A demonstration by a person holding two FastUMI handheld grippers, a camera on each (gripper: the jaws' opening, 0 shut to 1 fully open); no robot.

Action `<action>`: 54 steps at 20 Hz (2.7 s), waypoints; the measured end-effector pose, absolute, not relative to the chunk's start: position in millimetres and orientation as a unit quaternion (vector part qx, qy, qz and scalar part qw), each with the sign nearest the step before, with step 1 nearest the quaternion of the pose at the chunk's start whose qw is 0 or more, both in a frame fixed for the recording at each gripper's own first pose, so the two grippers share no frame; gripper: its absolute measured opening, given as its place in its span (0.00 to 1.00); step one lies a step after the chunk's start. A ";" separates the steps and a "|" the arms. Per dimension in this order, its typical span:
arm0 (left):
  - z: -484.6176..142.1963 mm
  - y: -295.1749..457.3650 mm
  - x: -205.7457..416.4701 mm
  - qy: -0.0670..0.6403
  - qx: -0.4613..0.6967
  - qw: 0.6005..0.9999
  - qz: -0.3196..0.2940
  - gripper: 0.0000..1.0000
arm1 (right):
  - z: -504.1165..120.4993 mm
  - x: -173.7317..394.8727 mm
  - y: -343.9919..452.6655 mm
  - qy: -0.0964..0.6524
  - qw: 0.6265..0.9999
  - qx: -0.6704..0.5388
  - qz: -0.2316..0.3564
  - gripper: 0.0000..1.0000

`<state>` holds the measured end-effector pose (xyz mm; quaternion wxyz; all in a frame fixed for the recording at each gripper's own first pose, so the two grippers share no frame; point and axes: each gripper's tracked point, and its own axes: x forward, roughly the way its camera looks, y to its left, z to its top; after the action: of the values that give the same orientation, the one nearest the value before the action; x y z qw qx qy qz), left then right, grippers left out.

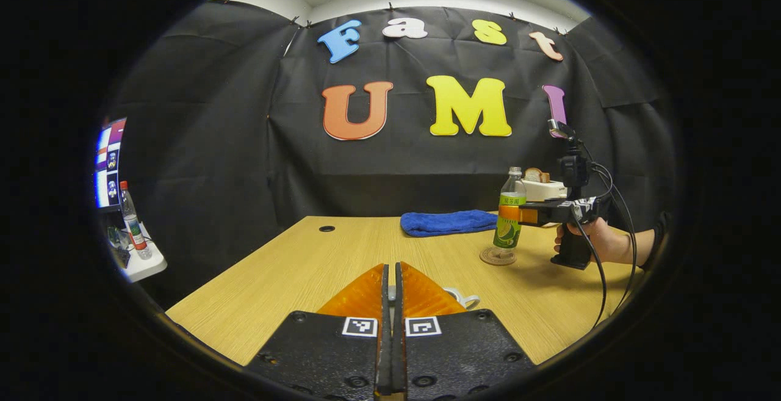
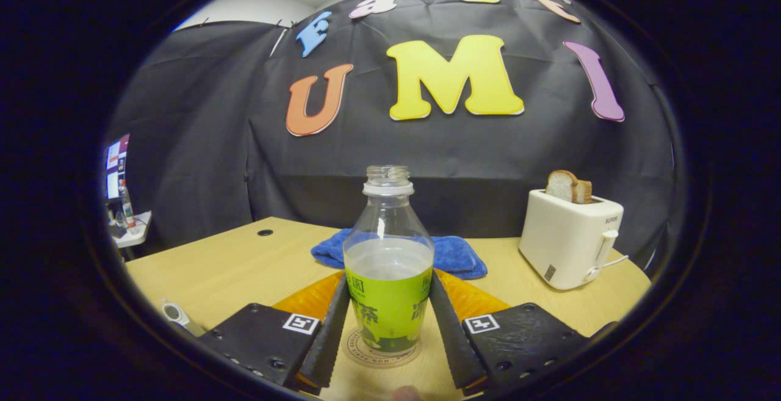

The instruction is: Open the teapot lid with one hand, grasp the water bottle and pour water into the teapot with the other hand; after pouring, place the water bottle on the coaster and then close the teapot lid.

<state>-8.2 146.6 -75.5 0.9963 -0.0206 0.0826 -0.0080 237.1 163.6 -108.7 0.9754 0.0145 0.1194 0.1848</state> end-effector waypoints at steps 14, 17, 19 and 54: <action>-82.3 141.2 -4.5 0.090 -0.024 0.996 -0.010 0.03 | -116.8 224.4 171.1 0.121 0.975 0.005 0.187 0.97; -80.3 129.2 -0.2 0.088 -0.032 0.996 -0.015 0.03 | -101.1 207.0 160.5 0.113 0.977 0.005 0.183 0.97; -76.1 115.4 3.8 0.079 -0.026 0.996 -0.026 0.03 | -92.4 187.3 147.0 0.105 0.978 0.015 0.178 0.98; -113.1 92.3 47.0 0.106 0.008 0.994 0.003 0.36 | -84.9 58.2 48.2 0.049 0.992 0.014 0.119 0.98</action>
<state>47.0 92.3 -113.1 0.9943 0.0075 0.1064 0.0034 58.2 48.2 -84.9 0.9916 0.0142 0.0490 0.1185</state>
